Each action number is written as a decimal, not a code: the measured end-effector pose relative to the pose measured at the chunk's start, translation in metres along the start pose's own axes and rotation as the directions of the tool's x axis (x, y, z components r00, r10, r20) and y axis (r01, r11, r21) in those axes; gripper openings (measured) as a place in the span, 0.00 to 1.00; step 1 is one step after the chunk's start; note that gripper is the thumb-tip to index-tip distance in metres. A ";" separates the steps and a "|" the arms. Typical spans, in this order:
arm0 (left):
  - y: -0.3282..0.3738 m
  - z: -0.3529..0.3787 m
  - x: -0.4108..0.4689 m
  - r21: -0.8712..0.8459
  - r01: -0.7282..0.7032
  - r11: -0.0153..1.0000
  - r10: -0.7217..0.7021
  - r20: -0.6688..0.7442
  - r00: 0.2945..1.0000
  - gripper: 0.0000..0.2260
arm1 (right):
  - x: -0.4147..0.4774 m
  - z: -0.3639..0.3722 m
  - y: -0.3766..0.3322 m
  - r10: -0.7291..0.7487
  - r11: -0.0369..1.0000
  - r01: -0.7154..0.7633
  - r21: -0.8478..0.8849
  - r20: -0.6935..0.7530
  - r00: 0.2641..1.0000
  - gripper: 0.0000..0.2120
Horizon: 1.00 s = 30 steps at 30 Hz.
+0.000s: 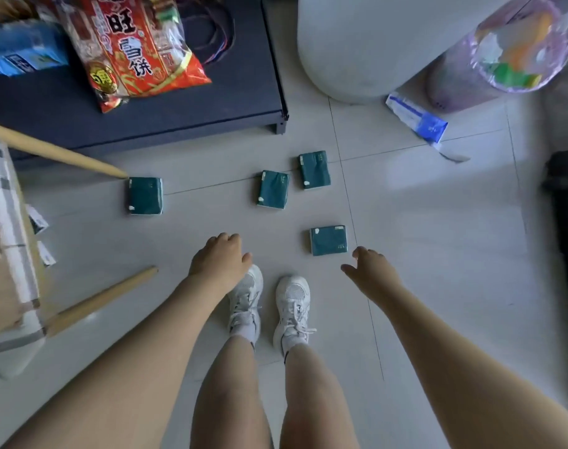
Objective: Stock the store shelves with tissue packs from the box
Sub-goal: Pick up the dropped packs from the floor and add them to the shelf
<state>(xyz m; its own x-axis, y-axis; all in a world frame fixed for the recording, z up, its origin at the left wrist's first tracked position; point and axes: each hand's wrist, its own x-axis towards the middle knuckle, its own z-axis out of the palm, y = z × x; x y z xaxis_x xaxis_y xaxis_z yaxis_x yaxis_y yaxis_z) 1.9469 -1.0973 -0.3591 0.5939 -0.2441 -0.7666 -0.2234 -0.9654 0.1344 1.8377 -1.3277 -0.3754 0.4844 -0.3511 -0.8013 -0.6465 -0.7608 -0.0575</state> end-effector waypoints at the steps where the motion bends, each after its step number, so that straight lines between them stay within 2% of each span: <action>1: 0.000 0.011 0.013 -0.016 0.007 1.000 -0.007 0.005 1.000 0.15 | 0.011 0.012 0.003 0.026 0.999 -0.026 0.025 0.015 1.000 0.22; 4: -0.003 0.042 0.058 -0.066 0.015 0.998 -0.015 -0.004 1.000 0.15 | 0.048 0.047 0.010 0.121 0.985 -0.125 0.115 0.037 0.992 0.20; 12: -0.010 0.103 0.169 -0.372 0.156 0.915 -0.167 0.003 0.986 0.10 | 0.139 0.127 0.018 0.291 0.872 -0.314 0.376 0.117 0.949 0.19; 14: -0.006 0.116 0.196 -0.414 0.173 0.894 -0.194 -0.009 0.981 0.07 | 0.164 0.148 0.021 0.338 0.810 -0.369 0.455 0.152 0.929 0.13; 16: -0.002 0.128 0.221 -0.448 0.187 0.874 -0.219 -0.019 0.976 0.09 | 0.186 0.163 0.022 0.430 0.675 -0.457 0.579 0.195 0.882 0.18; 17: 0.000 0.135 0.233 -0.466 0.194 0.863 -0.233 -0.026 0.972 0.09 | 0.195 0.169 0.021 0.464 0.555 -0.498 0.666 0.249 0.850 0.18; 20: 0.003 0.154 0.264 -0.550 0.223 0.805 -0.312 -0.071 0.948 0.15 | 0.215 0.183 0.018 0.493 0.079 -0.519 0.851 0.419 0.762 0.16; 22: 0.004 0.165 0.280 -0.606 0.231 0.761 -0.374 -0.119 0.920 0.19 | 0.225 0.190 0.017 0.490 -0.093 -0.499 0.862 0.476 0.731 0.16; 25: 0.009 0.175 0.295 -0.729 0.206 0.653 -0.452 -0.157 0.878 0.23 | 0.238 0.201 0.018 0.491 -0.308 -0.440 0.844 0.537 0.686 0.27; 26: 0.010 0.178 0.299 -0.752 0.195 0.630 -0.462 -0.161 0.872 0.24 | 0.242 0.204 0.018 0.496 -0.358 -0.416 0.836 0.548 0.674 0.28; 30: 0.017 0.184 0.313 -0.821 0.190 0.538 -0.515 -0.141 0.846 0.25 | 0.251 0.215 0.013 0.511 -0.465 -0.365 0.806 0.581 0.633 0.18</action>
<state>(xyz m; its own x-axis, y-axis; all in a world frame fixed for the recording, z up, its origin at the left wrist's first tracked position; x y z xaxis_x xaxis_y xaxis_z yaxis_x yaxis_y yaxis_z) 1.9866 -1.1735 -0.7127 0.7263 0.2778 -0.6287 0.6278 -0.6407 0.4420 1.8248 -1.3082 -0.7055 -0.3666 -0.2936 -0.8828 -0.3511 0.9224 -0.1610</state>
